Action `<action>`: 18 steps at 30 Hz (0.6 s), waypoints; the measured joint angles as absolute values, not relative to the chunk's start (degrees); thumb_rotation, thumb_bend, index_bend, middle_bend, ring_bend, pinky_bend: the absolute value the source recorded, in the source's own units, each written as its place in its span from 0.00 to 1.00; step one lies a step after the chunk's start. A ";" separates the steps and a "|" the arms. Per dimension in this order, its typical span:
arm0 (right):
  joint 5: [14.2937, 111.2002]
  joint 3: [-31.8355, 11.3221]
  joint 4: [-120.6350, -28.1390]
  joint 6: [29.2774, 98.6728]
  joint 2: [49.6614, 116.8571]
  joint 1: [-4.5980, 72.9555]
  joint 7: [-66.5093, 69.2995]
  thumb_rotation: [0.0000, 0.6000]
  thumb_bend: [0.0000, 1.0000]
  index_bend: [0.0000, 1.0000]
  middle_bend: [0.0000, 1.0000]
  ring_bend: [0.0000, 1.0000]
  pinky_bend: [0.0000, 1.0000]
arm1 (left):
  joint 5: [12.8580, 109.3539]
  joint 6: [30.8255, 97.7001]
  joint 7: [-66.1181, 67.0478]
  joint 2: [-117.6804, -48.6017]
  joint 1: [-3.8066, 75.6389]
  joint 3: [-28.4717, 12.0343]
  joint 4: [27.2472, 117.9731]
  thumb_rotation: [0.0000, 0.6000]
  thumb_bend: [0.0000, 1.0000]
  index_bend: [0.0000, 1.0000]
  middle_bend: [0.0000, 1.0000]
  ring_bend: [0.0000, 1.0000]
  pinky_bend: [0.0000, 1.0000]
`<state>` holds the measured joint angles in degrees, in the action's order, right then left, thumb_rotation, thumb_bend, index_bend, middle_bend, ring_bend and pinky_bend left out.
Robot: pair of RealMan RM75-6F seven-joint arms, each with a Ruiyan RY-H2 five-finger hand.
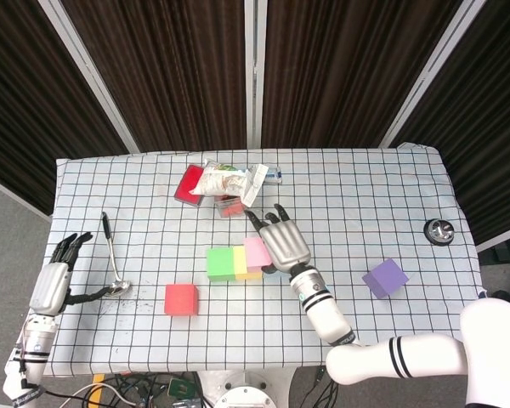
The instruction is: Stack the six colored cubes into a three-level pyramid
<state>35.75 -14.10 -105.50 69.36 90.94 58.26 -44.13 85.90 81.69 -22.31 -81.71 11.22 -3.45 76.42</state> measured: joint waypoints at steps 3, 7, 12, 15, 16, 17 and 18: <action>35.60 -14.10 -105.03 69.27 91.32 58.35 -44.18 1.00 0.04 0.00 0.53 0.18 0.00 | 85.88 81.67 -22.37 -81.73 11.18 -3.43 76.34 1.00 0.00 0.06 0.12 0.00 0.00; 35.62 -14.17 -104.64 69.11 91.59 58.42 -44.14 1.00 0.04 0.00 0.53 0.18 0.00 | 85.88 81.58 -22.39 -81.76 11.16 -3.38 76.24 1.00 0.00 0.06 0.12 0.00 0.00; 35.59 -14.22 -104.30 69.07 91.76 58.44 -44.16 1.00 0.04 0.00 0.53 0.18 0.00 | 85.90 81.58 -22.37 -81.81 11.15 -3.36 76.17 1.00 0.00 0.06 0.12 0.00 0.00; 35.44 -14.11 -104.20 69.10 91.86 58.44 -44.39 1.00 0.04 0.00 0.53 0.18 0.00 | 85.90 81.60 -22.42 -81.85 11.10 -3.34 76.09 1.00 0.00 0.06 0.12 0.00 0.00; 35.45 -14.16 -104.19 69.13 91.90 58.44 -44.35 1.00 0.04 0.00 0.53 0.18 0.00 | 85.89 81.57 -22.45 -81.85 11.10 -3.34 76.07 1.00 0.00 0.06 0.12 0.00 0.00; 35.48 -14.23 -104.18 69.16 91.94 58.42 -44.27 1.00 0.04 0.00 0.53 0.18 0.00 | 85.87 81.51 -22.47 -81.86 11.11 -3.33 76.05 1.00 0.00 0.06 0.12 0.00 0.00; 35.59 -14.29 -104.16 69.21 92.01 58.40 -44.18 1.00 0.04 0.00 0.53 0.18 0.00 | 85.86 81.44 -22.48 -81.87 11.12 -3.31 76.02 1.00 0.00 0.06 0.12 0.00 0.00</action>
